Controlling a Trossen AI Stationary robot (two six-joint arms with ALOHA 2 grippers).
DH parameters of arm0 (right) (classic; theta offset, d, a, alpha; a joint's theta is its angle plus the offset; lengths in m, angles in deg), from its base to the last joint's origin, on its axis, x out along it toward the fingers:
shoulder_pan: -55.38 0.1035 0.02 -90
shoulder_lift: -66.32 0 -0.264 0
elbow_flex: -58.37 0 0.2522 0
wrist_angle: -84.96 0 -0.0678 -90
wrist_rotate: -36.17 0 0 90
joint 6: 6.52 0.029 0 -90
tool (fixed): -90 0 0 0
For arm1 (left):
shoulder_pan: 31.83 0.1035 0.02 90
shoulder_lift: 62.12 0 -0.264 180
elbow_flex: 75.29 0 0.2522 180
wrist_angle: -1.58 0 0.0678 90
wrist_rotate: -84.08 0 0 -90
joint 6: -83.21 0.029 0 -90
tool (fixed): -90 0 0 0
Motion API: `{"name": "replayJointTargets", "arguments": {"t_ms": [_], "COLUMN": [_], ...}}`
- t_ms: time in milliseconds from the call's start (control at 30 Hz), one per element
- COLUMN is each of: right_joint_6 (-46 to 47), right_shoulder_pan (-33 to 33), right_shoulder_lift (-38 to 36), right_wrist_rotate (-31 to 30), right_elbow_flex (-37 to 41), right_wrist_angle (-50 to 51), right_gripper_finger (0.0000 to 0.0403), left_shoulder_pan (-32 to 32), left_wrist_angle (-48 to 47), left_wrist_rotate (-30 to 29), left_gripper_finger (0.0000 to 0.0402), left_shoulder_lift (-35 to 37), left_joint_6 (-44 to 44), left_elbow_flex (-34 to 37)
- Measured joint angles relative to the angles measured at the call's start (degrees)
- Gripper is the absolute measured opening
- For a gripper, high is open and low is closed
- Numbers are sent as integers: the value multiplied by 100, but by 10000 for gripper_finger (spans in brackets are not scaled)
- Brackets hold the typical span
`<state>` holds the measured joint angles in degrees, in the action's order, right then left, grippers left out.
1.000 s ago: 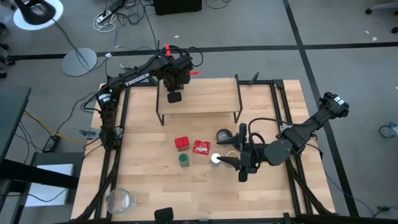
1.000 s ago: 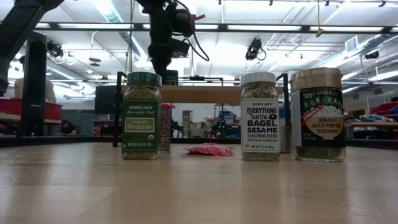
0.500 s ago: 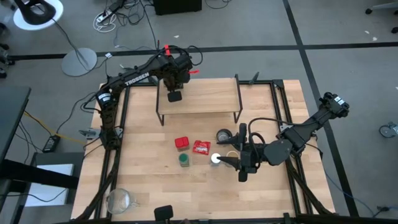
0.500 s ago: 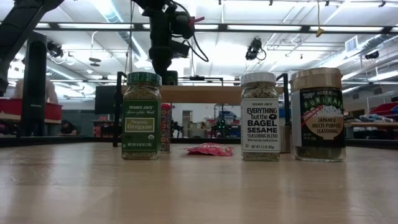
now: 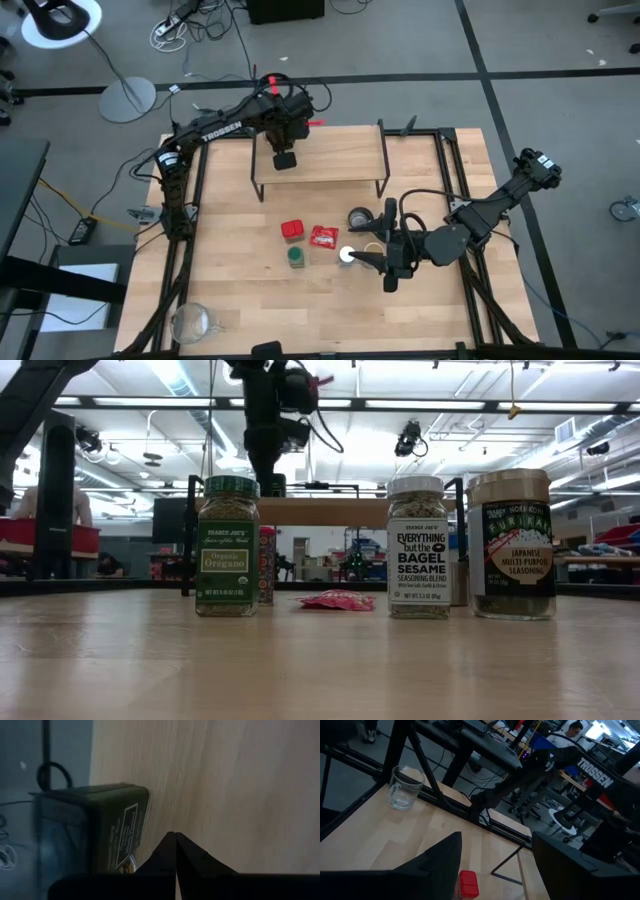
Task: Shelf spices
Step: Put the red seasoning can on the shelf
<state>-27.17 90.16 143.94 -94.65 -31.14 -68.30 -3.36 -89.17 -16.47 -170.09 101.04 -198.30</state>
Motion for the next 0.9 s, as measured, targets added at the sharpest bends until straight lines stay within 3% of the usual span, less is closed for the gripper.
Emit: {"name": "replayJointTargets", "arguments": {"t_ms": [233, 467, 633, 767, 900], "right_joint_6": [-4, -6, -4, 3, 54], "right_shoulder_pan": [-9, -9, -11, -11, -13], "right_shoulder_lift": [1, -2, 0, 1, 0], "right_wrist_rotate": [-2, -2, -2, -2, -2], "right_elbow_flex": [0, 0, 0, 0, 0], "right_wrist_angle": [-57, -49, -46, -44, -46], "right_gripper_finger": [240, 240, 240, 240, 240], "left_shoulder_pan": [-261, -705, -1354, -2099, -2776], "left_wrist_angle": [529, 1588, 1769, 2036, 2731], "left_wrist_rotate": [-128, -134, -228, -840, -1238], "left_gripper_finger": [4, 4, 4, 4, 4], "left_shoulder_lift": [727, 2329, 3274, 4010, 4748], "left_joint_6": [-324, -844, -1149, -1554, -2165], "left_elbow_flex": [-2, -13, 78, 975, 2699]}}
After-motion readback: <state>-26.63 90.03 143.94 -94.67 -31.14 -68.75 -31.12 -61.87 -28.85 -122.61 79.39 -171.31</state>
